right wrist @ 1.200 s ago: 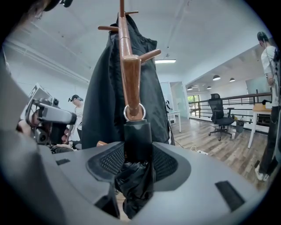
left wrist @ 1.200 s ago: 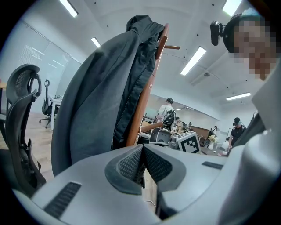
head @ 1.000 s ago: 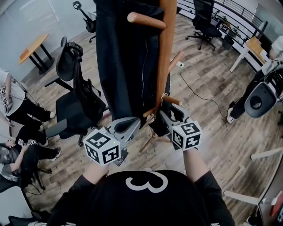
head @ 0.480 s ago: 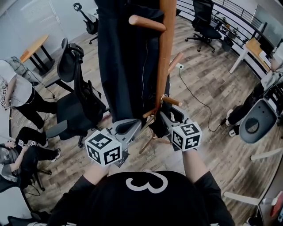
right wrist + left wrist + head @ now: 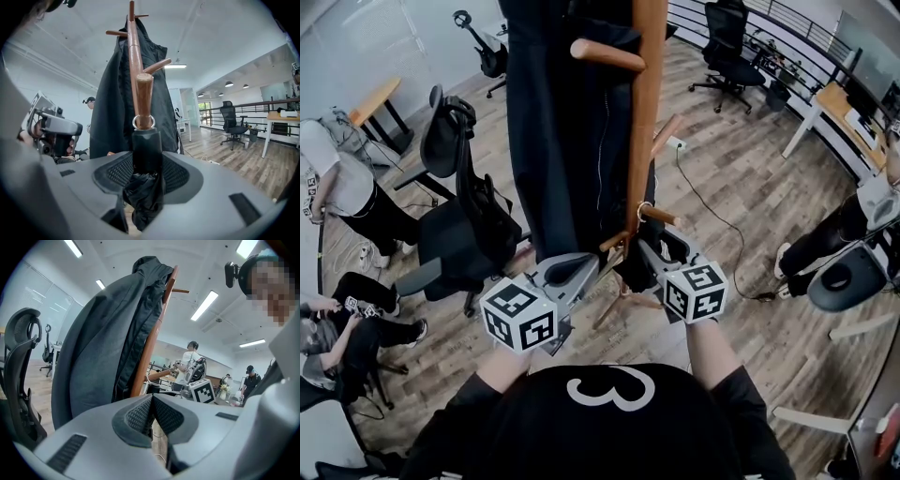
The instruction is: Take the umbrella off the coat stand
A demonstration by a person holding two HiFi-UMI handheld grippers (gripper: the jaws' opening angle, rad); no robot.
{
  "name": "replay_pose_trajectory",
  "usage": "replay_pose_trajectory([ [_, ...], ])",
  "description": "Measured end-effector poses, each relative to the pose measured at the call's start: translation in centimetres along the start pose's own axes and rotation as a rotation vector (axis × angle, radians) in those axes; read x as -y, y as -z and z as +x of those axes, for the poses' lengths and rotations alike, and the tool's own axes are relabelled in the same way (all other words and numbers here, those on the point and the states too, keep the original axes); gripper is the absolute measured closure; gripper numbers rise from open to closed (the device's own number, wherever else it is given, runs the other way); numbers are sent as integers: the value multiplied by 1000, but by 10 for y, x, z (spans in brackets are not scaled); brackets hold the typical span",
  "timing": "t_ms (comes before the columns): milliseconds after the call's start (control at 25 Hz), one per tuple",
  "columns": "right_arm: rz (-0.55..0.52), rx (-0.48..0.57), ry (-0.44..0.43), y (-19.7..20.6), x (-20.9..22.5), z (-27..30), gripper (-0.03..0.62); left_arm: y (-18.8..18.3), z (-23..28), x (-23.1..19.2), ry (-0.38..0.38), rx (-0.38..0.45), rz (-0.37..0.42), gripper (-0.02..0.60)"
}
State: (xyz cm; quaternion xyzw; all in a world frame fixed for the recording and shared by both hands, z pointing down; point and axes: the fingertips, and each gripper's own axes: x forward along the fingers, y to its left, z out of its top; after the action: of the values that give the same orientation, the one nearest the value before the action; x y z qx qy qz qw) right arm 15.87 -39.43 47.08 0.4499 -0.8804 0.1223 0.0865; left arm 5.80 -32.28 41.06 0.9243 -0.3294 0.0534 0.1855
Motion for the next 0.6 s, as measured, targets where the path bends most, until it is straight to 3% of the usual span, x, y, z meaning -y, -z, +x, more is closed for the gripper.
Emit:
replay_pose_trajectory([
  [600,5,31,4,-13,3,-21,396,-9,9,7,27,7,9,565],
])
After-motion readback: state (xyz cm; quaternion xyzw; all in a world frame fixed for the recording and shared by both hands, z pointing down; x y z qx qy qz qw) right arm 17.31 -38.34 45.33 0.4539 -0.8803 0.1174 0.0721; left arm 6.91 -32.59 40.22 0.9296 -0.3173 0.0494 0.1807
